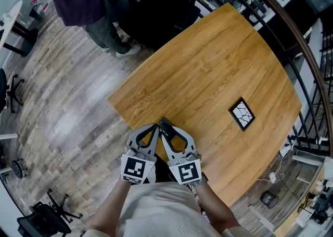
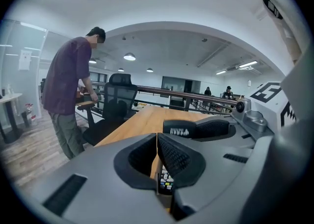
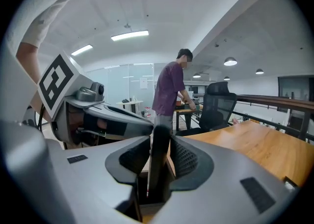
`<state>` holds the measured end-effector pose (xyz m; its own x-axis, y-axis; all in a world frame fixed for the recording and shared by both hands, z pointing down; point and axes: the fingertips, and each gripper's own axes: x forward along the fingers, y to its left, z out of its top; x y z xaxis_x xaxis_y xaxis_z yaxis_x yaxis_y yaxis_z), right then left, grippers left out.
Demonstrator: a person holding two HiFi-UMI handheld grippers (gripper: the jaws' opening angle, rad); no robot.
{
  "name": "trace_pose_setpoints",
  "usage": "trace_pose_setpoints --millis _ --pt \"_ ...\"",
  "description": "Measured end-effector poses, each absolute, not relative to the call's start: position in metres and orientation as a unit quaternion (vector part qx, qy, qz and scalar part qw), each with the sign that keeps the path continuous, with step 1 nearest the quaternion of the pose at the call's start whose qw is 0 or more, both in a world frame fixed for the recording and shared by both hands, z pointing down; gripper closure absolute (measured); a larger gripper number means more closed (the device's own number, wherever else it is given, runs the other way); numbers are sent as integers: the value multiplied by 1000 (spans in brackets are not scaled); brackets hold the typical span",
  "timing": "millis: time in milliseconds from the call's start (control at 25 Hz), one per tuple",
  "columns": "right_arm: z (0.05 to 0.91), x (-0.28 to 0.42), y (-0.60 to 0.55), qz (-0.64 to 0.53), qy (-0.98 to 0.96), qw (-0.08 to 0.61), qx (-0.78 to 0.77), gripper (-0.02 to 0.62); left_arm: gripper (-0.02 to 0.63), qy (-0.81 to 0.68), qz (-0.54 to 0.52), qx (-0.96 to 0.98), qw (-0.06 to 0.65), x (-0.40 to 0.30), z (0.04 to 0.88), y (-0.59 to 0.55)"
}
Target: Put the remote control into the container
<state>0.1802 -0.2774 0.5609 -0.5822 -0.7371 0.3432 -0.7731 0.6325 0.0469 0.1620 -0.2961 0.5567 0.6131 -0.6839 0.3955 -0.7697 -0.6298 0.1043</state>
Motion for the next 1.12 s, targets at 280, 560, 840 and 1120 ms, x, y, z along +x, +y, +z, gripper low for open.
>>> trace_pose_setpoints --millis 280,560,840,1120 --pt "558 182 -280 65 -890 141 430 477 591 -404 167 890 132 162 563 -297" --pt "543 189 -287 76 -879 95 462 479 591 -404 159 891 129 157 556 -297" --pt "508 208 -289 97 -845 63 522 577 592 -391 113 905 125 148 528 -293" --pt "452 200 -256 100 -802 44 587 577 592 -349 22 930 111 137 454 -280"
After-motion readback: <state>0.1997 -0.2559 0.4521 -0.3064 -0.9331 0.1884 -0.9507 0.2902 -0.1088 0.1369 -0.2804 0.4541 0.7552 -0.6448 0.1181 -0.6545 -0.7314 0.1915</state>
